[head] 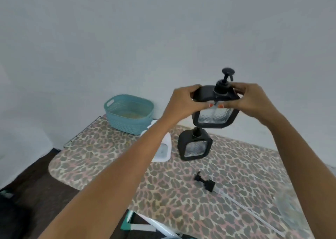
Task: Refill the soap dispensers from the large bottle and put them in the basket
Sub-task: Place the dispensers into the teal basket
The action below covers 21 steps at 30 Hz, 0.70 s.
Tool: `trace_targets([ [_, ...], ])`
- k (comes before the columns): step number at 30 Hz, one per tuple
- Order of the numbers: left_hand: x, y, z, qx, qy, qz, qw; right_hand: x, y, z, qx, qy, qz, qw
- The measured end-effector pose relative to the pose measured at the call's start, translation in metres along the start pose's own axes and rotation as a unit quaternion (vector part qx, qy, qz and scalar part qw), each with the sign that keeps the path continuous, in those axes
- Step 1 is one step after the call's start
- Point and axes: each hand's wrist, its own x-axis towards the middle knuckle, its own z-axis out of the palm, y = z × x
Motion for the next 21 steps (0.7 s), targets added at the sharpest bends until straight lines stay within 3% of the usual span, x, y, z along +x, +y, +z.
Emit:
trace_targets([
  [11, 0.029, -0.105, -0.137, 0.099, 0.137, -0.095, 0.981, 0.135, -0.072, 0.155, 0.12, -0.136, -0.074, 0.981],
  [21, 0.045, -0.211, -0.17, 0.113, 0.27, -0.191, 0.937, 0.208, -0.084, 0.282, 0.133, -0.204, -0.07, 0.967],
])
